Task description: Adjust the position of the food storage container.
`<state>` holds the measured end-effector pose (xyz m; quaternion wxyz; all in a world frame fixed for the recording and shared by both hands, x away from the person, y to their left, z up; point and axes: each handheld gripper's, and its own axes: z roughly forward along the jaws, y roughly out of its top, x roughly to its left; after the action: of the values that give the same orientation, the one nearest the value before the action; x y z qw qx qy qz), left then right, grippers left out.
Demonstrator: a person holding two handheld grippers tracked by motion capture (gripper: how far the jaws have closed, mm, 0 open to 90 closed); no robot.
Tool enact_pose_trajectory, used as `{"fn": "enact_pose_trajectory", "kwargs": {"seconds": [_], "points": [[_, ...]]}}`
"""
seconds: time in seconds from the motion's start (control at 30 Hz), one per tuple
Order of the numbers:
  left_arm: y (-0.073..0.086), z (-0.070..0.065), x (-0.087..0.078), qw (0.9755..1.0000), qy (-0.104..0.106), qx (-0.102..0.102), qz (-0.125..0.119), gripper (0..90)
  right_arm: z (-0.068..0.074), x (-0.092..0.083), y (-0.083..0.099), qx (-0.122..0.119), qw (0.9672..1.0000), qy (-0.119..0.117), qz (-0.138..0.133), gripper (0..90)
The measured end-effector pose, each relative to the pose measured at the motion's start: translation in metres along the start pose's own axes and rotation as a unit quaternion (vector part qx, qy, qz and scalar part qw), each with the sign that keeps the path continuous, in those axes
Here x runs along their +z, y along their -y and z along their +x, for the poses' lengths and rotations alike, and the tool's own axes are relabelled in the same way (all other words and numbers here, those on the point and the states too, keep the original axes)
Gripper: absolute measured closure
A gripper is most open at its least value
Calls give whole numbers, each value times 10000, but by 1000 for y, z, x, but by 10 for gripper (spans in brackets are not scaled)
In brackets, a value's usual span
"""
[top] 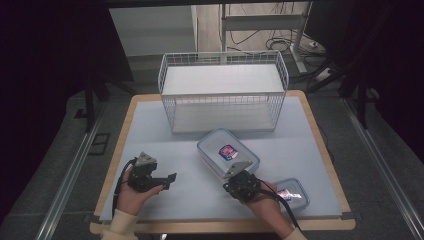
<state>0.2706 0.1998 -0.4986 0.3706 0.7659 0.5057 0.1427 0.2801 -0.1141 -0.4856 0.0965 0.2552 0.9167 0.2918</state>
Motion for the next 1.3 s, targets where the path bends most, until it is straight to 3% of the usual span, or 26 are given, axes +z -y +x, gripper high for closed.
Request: {"fn": "enact_pose_trajectory", "kwargs": {"seconds": [0.4, 0.67, 1.03, 1.2, 1.3], "points": [[1, -1, 3, 10000, 17, 26, 56, 159, -40, -15, 15, 627, 9980, 4, -90, 900], [1, -2, 5, 9999, 23, 45, 92, 159, -58, -22, 21, 819, 9965, 121, -107, 900], [2, -1, 7, 9999, 16, 47, 132, 159, -89, -34, 35, 1255, 9914, 314, -199, 900], [3, -1, 8, 9999, 23, 40, 146, 159, -103, -36, 43, 1373, 9882, 667, -139, 900], [3, -1, 8, 9999, 17, 46, 148, 159, -109, -36, 47, 1446, 9875, 591, -187, 900]]}}
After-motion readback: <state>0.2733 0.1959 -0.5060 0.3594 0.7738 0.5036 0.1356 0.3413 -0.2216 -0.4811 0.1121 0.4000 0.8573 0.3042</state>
